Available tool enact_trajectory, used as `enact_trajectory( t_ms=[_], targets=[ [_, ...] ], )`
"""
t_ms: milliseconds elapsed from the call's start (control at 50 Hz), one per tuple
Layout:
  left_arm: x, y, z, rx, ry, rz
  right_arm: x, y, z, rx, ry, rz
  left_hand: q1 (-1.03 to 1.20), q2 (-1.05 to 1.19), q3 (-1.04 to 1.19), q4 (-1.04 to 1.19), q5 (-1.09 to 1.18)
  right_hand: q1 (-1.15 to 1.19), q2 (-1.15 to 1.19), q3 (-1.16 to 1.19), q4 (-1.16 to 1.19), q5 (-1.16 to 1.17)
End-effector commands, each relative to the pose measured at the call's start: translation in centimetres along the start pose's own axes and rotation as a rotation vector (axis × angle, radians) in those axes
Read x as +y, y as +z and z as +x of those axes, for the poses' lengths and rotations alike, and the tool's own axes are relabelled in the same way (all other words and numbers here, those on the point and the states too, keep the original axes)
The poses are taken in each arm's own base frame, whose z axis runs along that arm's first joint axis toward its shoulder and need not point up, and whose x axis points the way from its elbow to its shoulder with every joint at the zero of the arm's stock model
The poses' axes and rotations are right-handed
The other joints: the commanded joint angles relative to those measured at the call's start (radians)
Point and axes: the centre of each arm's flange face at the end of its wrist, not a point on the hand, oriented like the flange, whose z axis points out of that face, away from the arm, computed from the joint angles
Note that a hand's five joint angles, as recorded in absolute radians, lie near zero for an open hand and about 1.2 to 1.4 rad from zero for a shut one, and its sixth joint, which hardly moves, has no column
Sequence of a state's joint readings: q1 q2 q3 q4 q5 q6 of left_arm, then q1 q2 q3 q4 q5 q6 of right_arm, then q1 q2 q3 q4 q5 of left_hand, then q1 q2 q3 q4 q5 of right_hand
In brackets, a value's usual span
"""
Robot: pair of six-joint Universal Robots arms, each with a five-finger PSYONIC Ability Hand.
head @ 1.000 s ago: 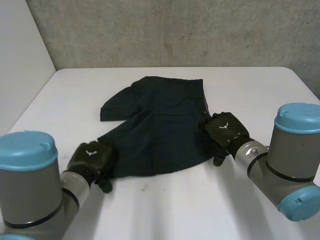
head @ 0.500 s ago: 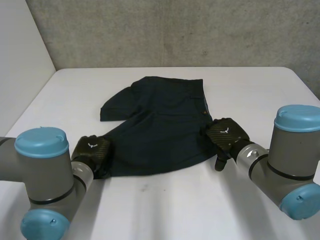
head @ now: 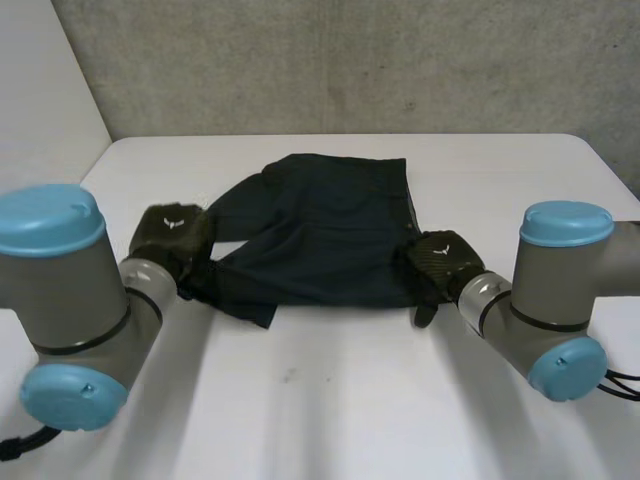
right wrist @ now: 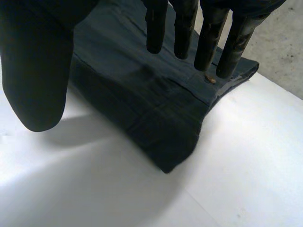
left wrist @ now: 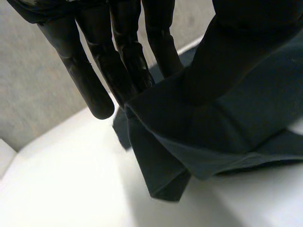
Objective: Fold the shorts.
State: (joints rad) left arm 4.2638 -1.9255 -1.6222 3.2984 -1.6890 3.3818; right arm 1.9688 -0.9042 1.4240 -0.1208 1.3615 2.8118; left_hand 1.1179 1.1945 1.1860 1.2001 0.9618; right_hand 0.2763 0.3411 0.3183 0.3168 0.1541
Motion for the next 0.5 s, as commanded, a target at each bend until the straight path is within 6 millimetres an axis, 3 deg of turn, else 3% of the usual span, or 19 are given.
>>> enact_trajectory(
  t_ms=[20,100,120,180,240,300,320,400,500],
  targets=[
    [-2.4,-0.6,0.2,0.009,-0.005,0.048,0.3,1.4,0.1,0.005,0.057,0.005,0.278,0.202,0.21,0.196,0.26,0.252,0.187,0.21,0.211,0.199],
    [-3.0,-0.8,0.0,0.007,-0.013,0.059,0.2,2.0,0.3,0.013,0.056,0.015,0.278,0.202,0.21,0.196,0.26,0.501,0.436,0.459,0.46,0.448],
    [-3.2,-0.9,-0.1,0.003,-0.014,0.063,0.1,2.2,0.4,0.017,0.055,0.02,0.278,0.202,0.21,0.196,0.26,0.752,0.687,0.709,0.711,0.699],
    [-3.7,-1.1,-0.4,-0.003,-0.023,0.077,-0.2,2.4,0.7,0.024,0.053,0.03,0.278,0.202,0.21,0.196,0.26,1.119,1.054,1.077,1.079,1.067],
    [-4.0,-1.3,-0.6,-0.008,-0.028,0.085,-1.2,2.2,1.0,0.035,0.04,0.054,0.278,0.202,0.21,0.196,0.26,1.12,1.055,1.078,1.079,1.068],
    [-4.4,-1.7,-0.8,-0.011,-0.028,0.092,-3.5,1.2,2.1,0.072,0.022,0.102,0.278,0.202,0.21,0.196,0.26,1.12,1.055,1.078,1.079,1.068],
    [-4.3,-1.8,-0.8,-0.009,-0.025,0.087,-5.2,0.0,2.6,0.091,0.001,0.134,0.278,0.202,0.21,0.196,0.26,1.12,1.055,1.078,1.079,1.068],
    [-3.8,-2.8,-0.7,0.011,-0.011,0.029,-8.8,-3.2,3.7,0.139,-0.088,0.184,0.278,0.202,0.21,0.196,0.26,1.12,1.055,1.078,1.079,1.068],
    [-2.6,-5.5,-0.5,0.077,0.004,-0.088,-10.0,-7.0,4.1,0.146,-0.226,0.1,0.278,0.202,0.21,0.196,0.26,1.12,1.055,1.078,1.079,1.068]
  ],
)
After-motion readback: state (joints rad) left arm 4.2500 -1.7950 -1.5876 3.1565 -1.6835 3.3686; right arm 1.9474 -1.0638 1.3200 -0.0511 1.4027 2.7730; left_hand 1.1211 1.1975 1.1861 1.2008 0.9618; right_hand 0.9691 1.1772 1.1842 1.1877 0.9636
